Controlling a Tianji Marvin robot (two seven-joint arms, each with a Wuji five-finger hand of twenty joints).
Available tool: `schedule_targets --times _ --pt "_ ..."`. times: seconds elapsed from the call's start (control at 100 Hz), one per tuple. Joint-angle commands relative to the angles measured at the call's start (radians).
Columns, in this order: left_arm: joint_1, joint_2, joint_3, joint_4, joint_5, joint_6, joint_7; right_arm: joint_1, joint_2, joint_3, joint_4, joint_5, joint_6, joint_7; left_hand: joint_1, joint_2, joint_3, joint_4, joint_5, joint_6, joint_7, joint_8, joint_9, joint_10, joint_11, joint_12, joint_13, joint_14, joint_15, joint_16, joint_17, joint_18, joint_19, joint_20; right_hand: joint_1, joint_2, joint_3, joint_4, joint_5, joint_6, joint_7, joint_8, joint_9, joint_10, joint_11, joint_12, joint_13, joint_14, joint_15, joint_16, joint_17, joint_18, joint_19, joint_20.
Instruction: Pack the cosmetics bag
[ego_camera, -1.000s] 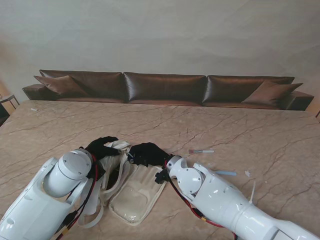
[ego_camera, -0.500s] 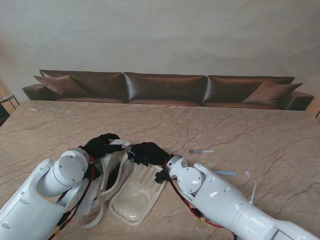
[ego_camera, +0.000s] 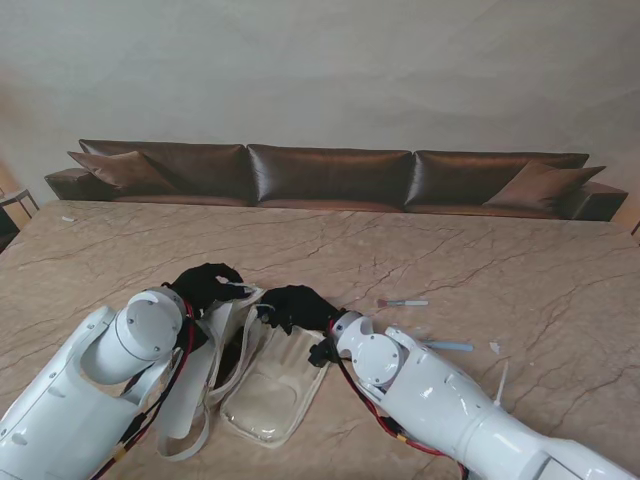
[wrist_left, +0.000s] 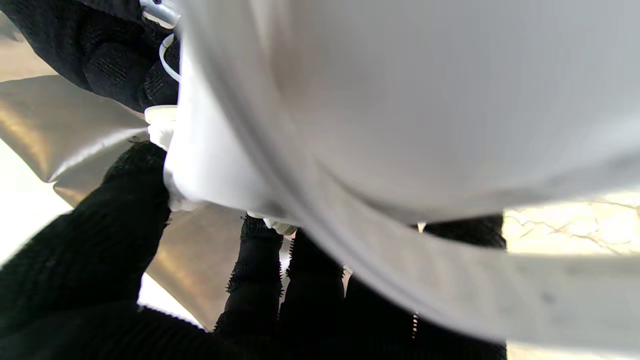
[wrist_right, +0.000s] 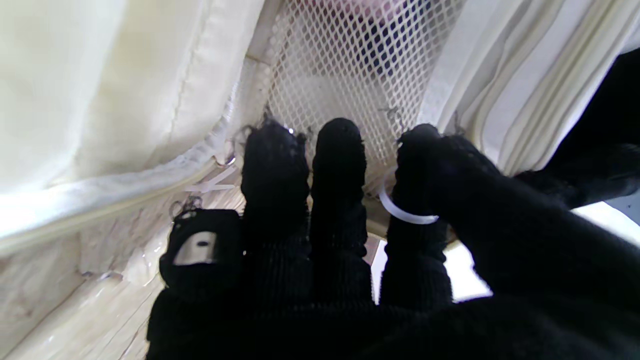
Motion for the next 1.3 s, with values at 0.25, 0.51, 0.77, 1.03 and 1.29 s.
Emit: schedule_targets --times 0.25,0.51,0.77,1.03,1.29 --pt "-0.013 0.006 0.003 0.003 -0.127 0.092 -0.068 0.002 -0.047 0.018 0.025 0.118 -0.033 0.0 0.357 0.167 -0.104 -0.036 0.012 -0.057 0.515 0.413 0.096 -0.241 0.35 0.065 0.119 -0.055 0.143 0.084 0.126 -0.056 0.209 -0.065 0.063 0.106 -0.061 0.03 -0.037 -0.06 0.045 0.077 -0.102 0.005 -0.101 -0.1 -0.098 0.016 -0.174 -0.087 -0.048 -0.01 -0.024 0.006" --pt "-0.019 -0.018 -0.046 0.007 -0.334 0.213 -0.044 -0.01 -0.061 0.043 0.035 0.177 -0.063 -0.01 0.694 0.359 -0.646 0.064 -0.088 0.021 0.556 0.442 0.129 -0.236 0.427 -0.051 0.198 -0.039 0.208 0.067 0.201 -0.031 0.28 -0.086 0.074 0.119 -0.079 0.03 -0.047 -0.056 0.054 0.118 -0.111 0.019 -0.136 -0.156 -0.119 0.017 -0.253 -0.137 -0.089 0.013 -0.099 0.007" --pt "-0.025 -0.046 -0.075 0.025 -0.472 0.253 -0.012 0.008 -0.073 0.018 0.092 0.171 -0.107 0.022 0.707 0.385 -0.652 0.069 -0.134 0.032 0.563 0.446 0.129 -0.265 0.455 -0.041 0.2 -0.055 0.229 0.062 0.211 -0.039 0.29 -0.083 0.072 0.12 -0.083 0.031 -0.047 -0.066 0.045 0.122 -0.114 0.004 -0.138 -0.176 -0.129 0.004 -0.323 -0.186 -0.121 0.037 -0.181 -0.019" --pt "-0.01 -0.093 -0.109 0.038 -0.608 0.298 0.071 0.026 -0.091 0.017 0.139 0.188 -0.129 0.035 0.71 0.387 -0.654 0.078 -0.172 0.051 0.528 0.398 0.114 -0.261 0.456 -0.037 0.181 -0.033 0.209 0.054 0.176 -0.032 0.286 -0.079 0.071 0.121 -0.086 0.029 -0.049 -0.076 0.037 0.126 -0.129 -0.016 -0.163 -0.197 -0.152 -0.023 -0.414 -0.252 -0.159 0.048 -0.27 -0.053" --pt "-0.002 -0.051 -0.063 0.056 -0.384 0.166 0.031 0.033 -0.095 0.013 0.175 0.182 -0.159 0.05 -0.017 0.203 0.058 0.068 -0.276 0.104 0.16 0.21 -0.134 -0.185 0.262 0.02 -0.098 0.057 0.028 0.089 -0.153 -0.001 0.072 0.109 0.073 0.12 -0.088 0.03 -0.046 -0.074 0.037 0.128 -0.131 -0.017 -0.162 -0.199 -0.16 -0.016 -0.414 -0.259 -0.174 0.055 -0.283 -0.057"
